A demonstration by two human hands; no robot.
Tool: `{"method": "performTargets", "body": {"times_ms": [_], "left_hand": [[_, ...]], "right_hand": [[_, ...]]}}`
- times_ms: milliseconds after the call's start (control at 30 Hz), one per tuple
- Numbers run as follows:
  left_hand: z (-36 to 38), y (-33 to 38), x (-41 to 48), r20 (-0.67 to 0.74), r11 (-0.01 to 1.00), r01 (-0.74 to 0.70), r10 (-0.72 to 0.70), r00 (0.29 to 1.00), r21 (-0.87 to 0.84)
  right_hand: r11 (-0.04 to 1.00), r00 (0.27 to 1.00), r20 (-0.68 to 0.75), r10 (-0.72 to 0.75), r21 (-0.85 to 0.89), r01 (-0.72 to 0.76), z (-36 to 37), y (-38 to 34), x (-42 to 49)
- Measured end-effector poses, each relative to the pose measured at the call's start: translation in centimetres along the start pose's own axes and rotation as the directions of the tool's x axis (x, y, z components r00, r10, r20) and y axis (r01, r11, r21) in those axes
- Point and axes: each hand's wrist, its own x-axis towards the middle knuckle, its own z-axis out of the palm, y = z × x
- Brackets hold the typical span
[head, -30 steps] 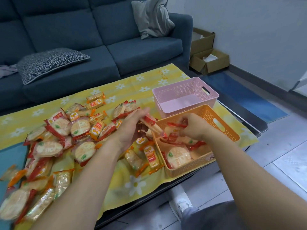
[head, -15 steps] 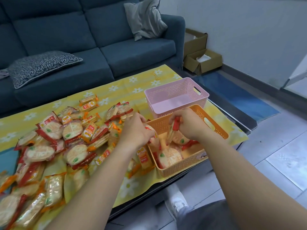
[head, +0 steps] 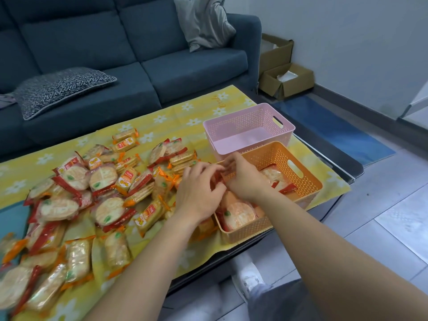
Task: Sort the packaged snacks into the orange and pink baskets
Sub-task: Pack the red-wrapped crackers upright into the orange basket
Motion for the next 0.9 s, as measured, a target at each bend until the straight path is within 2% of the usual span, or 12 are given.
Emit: {"method": "performTargets", "body": {"times_ms": [100,200,300,367,467,567,733,833,900], "left_hand": [[-0.4,-0.6,0.1,0.116,0.991,-0.027,0.012,0.993,0.130],[-0.8,-0.7,0.3,0.150,0.970,-0.009,-0.028,0.988,0.241],[-1.1,0.2,0.3,0.158,0.952,-0.015,-0.035,0.987,0.306],[-1.4,0.6,0.4,0.199,0.948,-0.020,-0.045,0.979,0.316],[-2.3,0.5,0.6,0.299,0.943,-0.038,-0.066,0.952,0.329],[-2.6,0.6,0.8,0.289,0.941,-0.017,-0.087,0.953,0.339],[-1.8,1.5,1.0,0.213,0.889,-0.033,-0.073,0.974,0.456],[-1.1,2.2,0.8,0.165,0.842,-0.029,-0.071,0.984,0.539],[-0.8,2.4,0.6,0.119,0.831,-0.021,-0.054,0.991,0.555]], "right_hand": [[0.995,0.996,0.053,0.075,-0.065,-0.072,0.0,0.4,0.4],[0.933,0.974,0.190,0.125,-0.356,-0.051,-0.8,0.7,0.4],[0.813,0.866,0.419,0.272,-0.582,0.026,-1.1,0.6,-0.2],[0.738,0.825,0.455,0.335,-0.671,0.070,-0.9,0.3,-0.6],[0.643,0.855,0.400,0.330,-0.759,0.107,-0.9,-0.2,-0.8],[0.574,0.909,0.311,0.278,-0.813,0.102,-2.0,-1.0,-1.1],[0.719,0.914,0.223,0.339,-0.688,-0.099,-4.2,-0.6,-0.8],[0.756,0.960,0.019,0.278,-0.621,-0.207,-5.3,-0.6,-0.8],[0.832,0.971,-0.094,0.220,-0.502,-0.237,-5.3,-0.4,-0.7]]}}
